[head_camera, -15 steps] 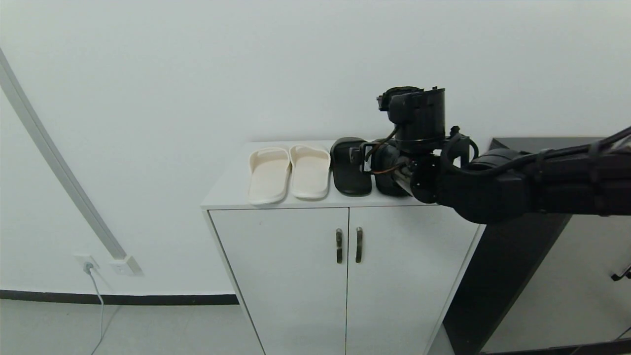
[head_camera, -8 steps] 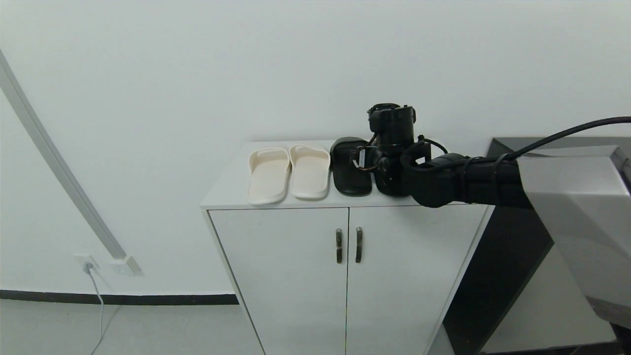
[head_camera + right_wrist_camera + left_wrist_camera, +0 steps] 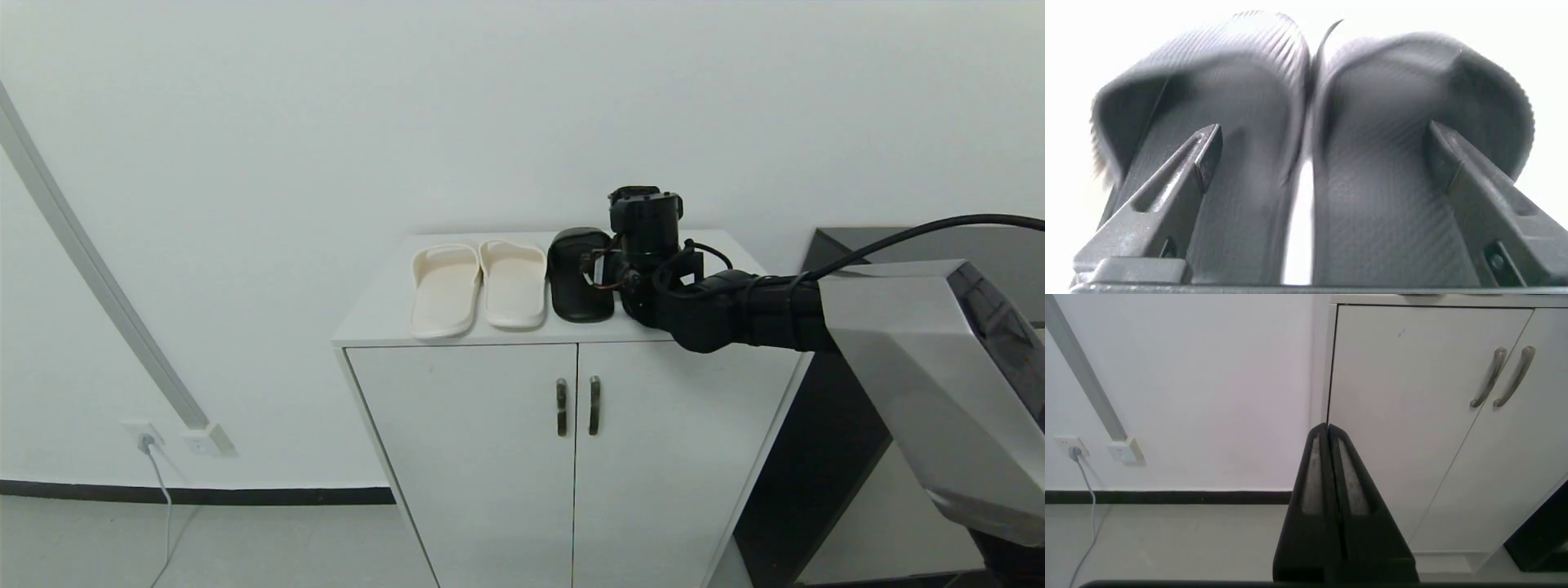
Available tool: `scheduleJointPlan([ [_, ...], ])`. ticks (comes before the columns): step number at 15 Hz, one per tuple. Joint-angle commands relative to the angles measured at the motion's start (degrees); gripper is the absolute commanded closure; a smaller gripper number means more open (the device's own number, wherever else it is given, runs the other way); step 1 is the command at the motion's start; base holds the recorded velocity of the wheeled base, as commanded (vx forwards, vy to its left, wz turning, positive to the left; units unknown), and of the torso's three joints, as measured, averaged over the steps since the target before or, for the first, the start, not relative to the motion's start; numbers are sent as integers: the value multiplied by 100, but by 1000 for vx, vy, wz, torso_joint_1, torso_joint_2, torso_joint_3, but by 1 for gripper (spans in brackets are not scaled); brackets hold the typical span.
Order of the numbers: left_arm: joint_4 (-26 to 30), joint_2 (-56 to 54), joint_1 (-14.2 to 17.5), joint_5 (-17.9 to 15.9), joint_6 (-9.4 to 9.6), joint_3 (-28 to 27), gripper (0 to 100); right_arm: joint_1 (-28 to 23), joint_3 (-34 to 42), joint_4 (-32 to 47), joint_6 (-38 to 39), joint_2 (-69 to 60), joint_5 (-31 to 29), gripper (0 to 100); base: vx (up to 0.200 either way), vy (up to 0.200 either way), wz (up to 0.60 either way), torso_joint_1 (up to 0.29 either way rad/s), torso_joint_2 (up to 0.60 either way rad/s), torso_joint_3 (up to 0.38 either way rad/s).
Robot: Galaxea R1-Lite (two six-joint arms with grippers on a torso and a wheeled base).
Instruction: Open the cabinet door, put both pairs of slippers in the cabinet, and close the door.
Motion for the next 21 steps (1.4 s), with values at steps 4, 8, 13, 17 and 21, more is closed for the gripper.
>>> scheduleJointPlan([
  [4, 2, 7, 3, 1, -1, 2, 100, 57, -6, -76, -29, -448, -42, 0, 0, 0, 0, 0, 0, 0],
  [8, 2, 7, 3, -25, 7, -6, 100, 180, -6, -76, -20, -465, -86, 0, 0, 0, 0, 0, 0, 0],
  [13, 2, 7, 3, -25, -1, -6, 100, 409, 98, -41, -20, -878, -270, 0, 120, 0, 0, -2, 1, 2],
  [17, 2, 7, -6, -25, -1, -6, 100, 690, 1047, -23, 6, -1511, -499, 0, 0, 0, 0, 0, 0, 0],
  [21, 2, 7, 3, -25, -1, -6, 100, 936, 1882, -23, 42, -1898, -710, 0, 0, 0, 0, 0, 0, 0],
])
